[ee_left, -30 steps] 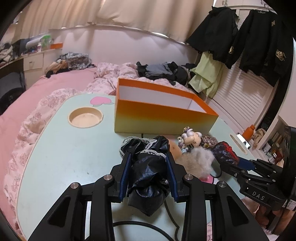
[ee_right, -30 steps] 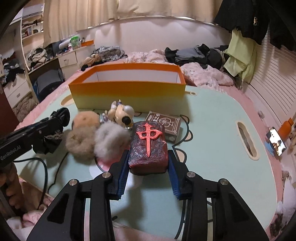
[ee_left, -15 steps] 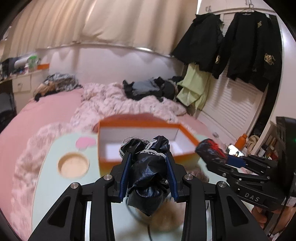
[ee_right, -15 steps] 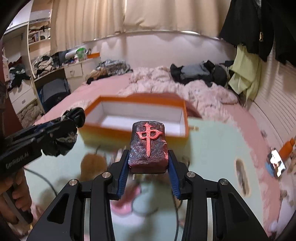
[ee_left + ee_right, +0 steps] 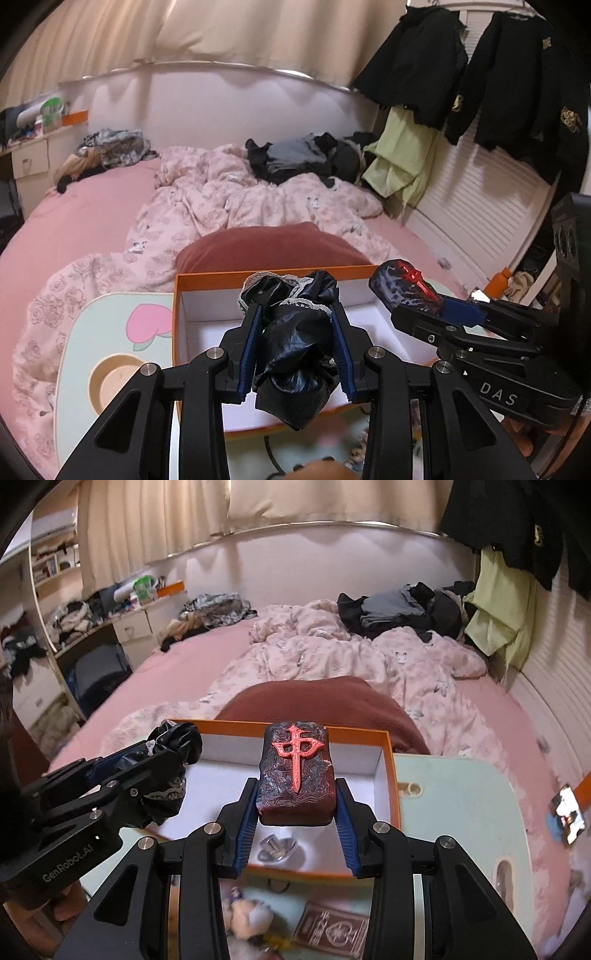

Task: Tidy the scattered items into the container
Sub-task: 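Carry the black bag and red box into the box and open both tools, then pull both open tools back from the box to the table, then grasp the brown fluffy pompom with the left tool, then grasp the white fluffy pompom with the right tool, then carry the brown and white pompoms over the box with both tools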

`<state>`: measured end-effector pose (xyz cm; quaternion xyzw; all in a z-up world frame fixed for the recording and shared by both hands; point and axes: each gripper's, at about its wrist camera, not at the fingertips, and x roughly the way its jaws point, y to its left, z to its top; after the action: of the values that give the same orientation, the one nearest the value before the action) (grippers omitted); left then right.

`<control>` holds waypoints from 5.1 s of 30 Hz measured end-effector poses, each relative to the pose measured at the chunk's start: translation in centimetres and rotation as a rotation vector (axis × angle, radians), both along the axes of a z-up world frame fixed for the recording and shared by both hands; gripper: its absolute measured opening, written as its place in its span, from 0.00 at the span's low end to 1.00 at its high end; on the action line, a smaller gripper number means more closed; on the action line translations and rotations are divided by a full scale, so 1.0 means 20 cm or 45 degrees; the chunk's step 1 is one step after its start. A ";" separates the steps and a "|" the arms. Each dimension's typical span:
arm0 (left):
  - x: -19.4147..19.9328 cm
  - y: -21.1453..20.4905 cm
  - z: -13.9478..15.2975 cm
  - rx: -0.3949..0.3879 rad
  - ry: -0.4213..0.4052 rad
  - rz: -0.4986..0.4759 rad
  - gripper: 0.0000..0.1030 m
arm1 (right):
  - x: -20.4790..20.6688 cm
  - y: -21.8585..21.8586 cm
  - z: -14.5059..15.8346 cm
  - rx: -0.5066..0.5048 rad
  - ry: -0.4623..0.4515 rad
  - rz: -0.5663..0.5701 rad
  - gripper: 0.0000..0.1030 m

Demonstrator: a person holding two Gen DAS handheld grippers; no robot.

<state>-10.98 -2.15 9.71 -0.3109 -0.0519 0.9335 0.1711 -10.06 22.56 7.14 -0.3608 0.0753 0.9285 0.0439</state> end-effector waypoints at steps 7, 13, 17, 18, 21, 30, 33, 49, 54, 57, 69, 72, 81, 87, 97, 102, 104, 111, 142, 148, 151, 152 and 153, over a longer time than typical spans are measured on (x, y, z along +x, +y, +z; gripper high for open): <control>-0.06 0.00 -0.06 0.011 -0.053 -0.001 0.66 | -0.07 0.04 -0.05 -0.007 -0.026 -0.047 0.40; -0.02 -0.05 -0.04 0.063 -0.033 0.024 0.79 | -0.01 0.07 0.00 -0.014 0.044 -0.085 0.68; 0.06 -0.07 -0.01 0.053 -0.023 0.030 0.82 | 0.08 0.08 0.04 -0.023 0.078 -0.085 0.68; 0.09 -0.07 0.00 0.047 -0.019 0.032 0.83 | 0.11 0.08 0.05 -0.029 0.091 -0.083 0.68; 0.22 -0.10 0.00 0.039 0.000 0.036 0.90 | 0.23 0.07 0.07 -0.052 0.118 -0.078 0.68; 0.57 -0.17 -0.17 0.003 -0.080 0.100 0.91 | 0.59 0.10 -0.02 -0.104 0.077 -0.069 0.68; 0.63 -0.14 -0.27 0.041 -0.149 0.076 0.91 | 0.70 0.10 -0.09 -0.107 0.085 -0.116 0.68; 0.69 0.03 -0.44 -0.323 -0.162 0.047 1.00 | 0.66 -0.04 -0.42 0.063 -0.146 -0.128 0.93; 0.69 0.02 -0.44 -0.322 -0.159 0.042 1.00 | 0.66 -0.05 -0.44 0.065 -0.151 -0.115 1.00; 0.69 0.03 -0.44 -0.322 -0.157 0.043 1.00 | 0.67 -0.05 -0.44 0.066 -0.147 -0.115 1.00; 0.71 -0.01 -0.39 -0.158 -0.143 0.000 0.99 | 0.68 -0.06 -0.44 0.066 -0.145 -0.116 1.00; 0.72 -0.04 -0.33 -0.055 -0.075 -0.024 0.91 | 0.68 -0.06 -0.44 0.066 -0.145 -0.117 1.00; 0.59 0.08 -0.30 -0.013 -0.094 -0.137 0.50 | 0.68 -0.06 -0.43 0.066 -0.145 -0.118 1.00; 0.61 0.12 -0.38 -0.083 -0.186 -0.193 0.40 | 0.68 -0.06 -0.43 0.066 -0.146 -0.118 1.00; 0.72 -0.01 -0.33 0.053 -0.097 -0.135 0.37 | 0.70 -0.06 -0.42 0.047 -0.118 -0.124 1.00; 0.72 -0.06 -0.34 0.053 -0.103 -0.060 0.37 | 0.76 -0.12 -0.31 -0.005 0.065 -0.030 1.00; 0.72 -0.08 -0.34 0.060 -0.105 -0.047 0.37 | 0.72 -0.20 -0.28 0.032 0.081 0.066 1.00; 0.70 -0.16 -0.35 0.099 -0.109 0.033 0.36 | 0.54 -0.33 -0.29 0.068 -0.009 0.156 0.74; 0.73 -0.11 -0.36 0.050 -0.104 0.001 0.37 | 0.69 -0.21 -0.34 -0.068 0.123 0.148 0.25; 0.73 -0.11 -0.36 0.045 -0.102 -0.003 0.37 | 0.75 -0.17 -0.29 -0.097 0.221 0.108 0.25; 0.73 -0.11 -0.36 0.040 -0.102 -0.007 0.37 | 0.73 -0.16 -0.30 -0.108 0.204 0.102 0.25; 0.73 -0.11 -0.36 0.040 -0.102 -0.006 0.37 | 0.72 -0.16 -0.30 -0.111 0.197 0.102 0.25; 0.73 -0.11 -0.36 0.041 -0.103 -0.006 0.37 | 0.72 -0.16 -0.31 -0.114 0.191 0.102 0.25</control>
<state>3.56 -4.36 2.57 -0.3460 -0.0729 0.9187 0.1761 4.31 19.35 1.02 -0.2946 0.1052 0.9497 -0.0150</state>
